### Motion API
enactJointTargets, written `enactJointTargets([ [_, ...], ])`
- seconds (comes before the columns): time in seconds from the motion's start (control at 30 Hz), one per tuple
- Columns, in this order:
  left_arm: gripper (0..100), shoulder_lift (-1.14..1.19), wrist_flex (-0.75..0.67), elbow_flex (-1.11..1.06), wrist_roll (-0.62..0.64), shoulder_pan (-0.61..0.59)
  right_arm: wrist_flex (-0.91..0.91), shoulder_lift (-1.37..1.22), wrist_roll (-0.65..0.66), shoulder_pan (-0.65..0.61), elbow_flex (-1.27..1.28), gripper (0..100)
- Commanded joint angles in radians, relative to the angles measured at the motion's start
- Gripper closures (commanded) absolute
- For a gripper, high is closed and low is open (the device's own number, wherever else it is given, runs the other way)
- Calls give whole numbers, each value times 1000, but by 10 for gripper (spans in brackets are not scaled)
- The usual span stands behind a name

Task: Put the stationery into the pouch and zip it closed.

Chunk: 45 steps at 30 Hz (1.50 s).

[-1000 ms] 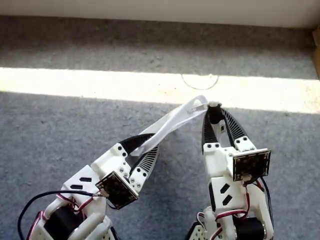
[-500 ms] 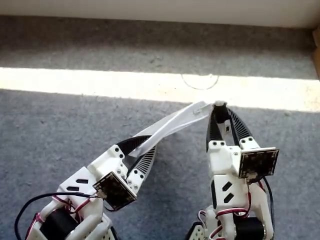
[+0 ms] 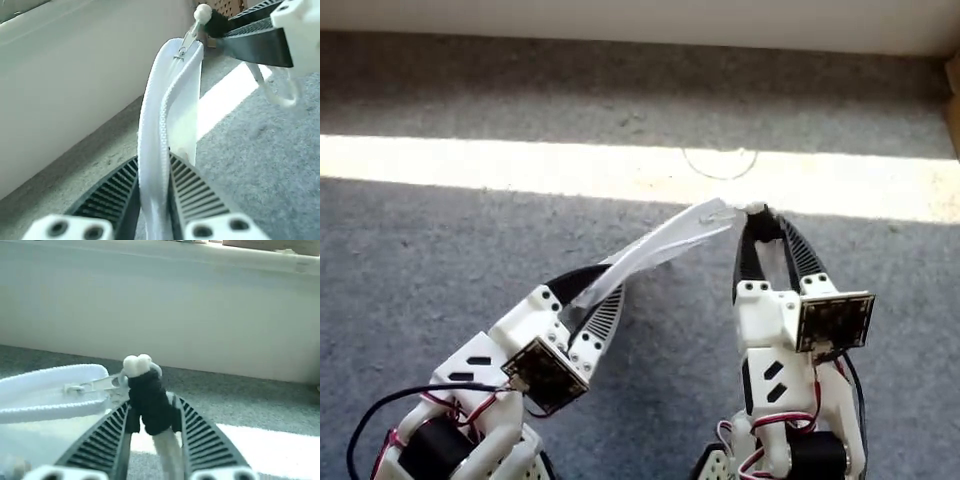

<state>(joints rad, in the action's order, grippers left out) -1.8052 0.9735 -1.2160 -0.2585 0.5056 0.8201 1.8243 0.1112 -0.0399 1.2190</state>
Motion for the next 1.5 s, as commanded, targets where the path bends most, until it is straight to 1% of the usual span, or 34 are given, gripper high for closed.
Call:
enactJointTargets([
  [0.0,995,-16,-17,56,2,-87,-8,7,-14,45,13,772],
  [0.03,995,-16,-29,51,2,-101,-8,7,-18,44,22,755],
  [0.2,995,-16,-107,13,2,-186,-10,7,-60,44,33,752],
  [0.37,995,-16,-212,-22,3,-314,-36,-2,-61,44,38,752],
  [0.5,995,-16,-232,-27,3,-390,-38,5,-61,44,54,752],
  [0.63,995,-16,-232,-24,3,-432,-59,5,-61,44,74,752],
  [0.73,995,-15,-230,-28,3,-420,-73,1,-61,44,74,752],
  [0.93,995,-13,-232,-54,-3,-344,-73,5,-61,44,74,752],
  [1.13,991,-13,-232,-71,0,-335,-71,5,-61,44,74,752],
  [1.2,962,-15,-232,-74,3,-335,-71,5,-61,44,74,752],
  [1.27,912,-15,-232,-76,9,-334,-71,5,-61,44,74,752],
  [1.37,845,-15,-232,-76,138,-335,-71,5,-61,44,74,752],
  [1.47,776,-15,-227,-68,233,-335,-71,5,-61,44,74,752],
])
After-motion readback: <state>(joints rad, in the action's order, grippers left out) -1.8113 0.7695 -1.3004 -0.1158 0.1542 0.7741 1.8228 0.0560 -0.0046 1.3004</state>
